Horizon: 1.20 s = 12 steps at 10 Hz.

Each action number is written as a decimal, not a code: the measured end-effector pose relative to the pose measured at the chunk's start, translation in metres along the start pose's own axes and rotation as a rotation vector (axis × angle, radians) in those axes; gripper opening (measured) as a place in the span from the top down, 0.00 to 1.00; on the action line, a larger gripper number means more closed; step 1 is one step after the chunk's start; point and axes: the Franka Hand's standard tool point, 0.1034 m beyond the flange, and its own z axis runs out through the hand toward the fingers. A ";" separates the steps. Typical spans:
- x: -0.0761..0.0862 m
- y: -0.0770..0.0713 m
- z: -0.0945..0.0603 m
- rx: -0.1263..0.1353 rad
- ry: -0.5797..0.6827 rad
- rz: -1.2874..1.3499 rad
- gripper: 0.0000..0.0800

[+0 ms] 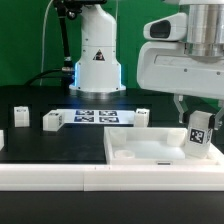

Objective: Assemble one leg

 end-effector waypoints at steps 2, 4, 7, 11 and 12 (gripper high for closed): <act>0.001 0.001 0.000 0.005 -0.004 0.154 0.64; 0.001 0.003 0.001 0.039 0.022 0.389 0.64; 0.004 0.006 0.000 0.059 0.014 0.567 0.64; 0.001 0.004 0.001 0.063 0.008 0.557 0.37; 0.000 0.002 0.000 0.064 0.007 0.549 0.23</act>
Offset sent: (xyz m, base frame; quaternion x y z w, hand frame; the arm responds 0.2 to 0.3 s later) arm -0.0147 -0.0101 -0.0003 0.0176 0.0617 0.2519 0.9656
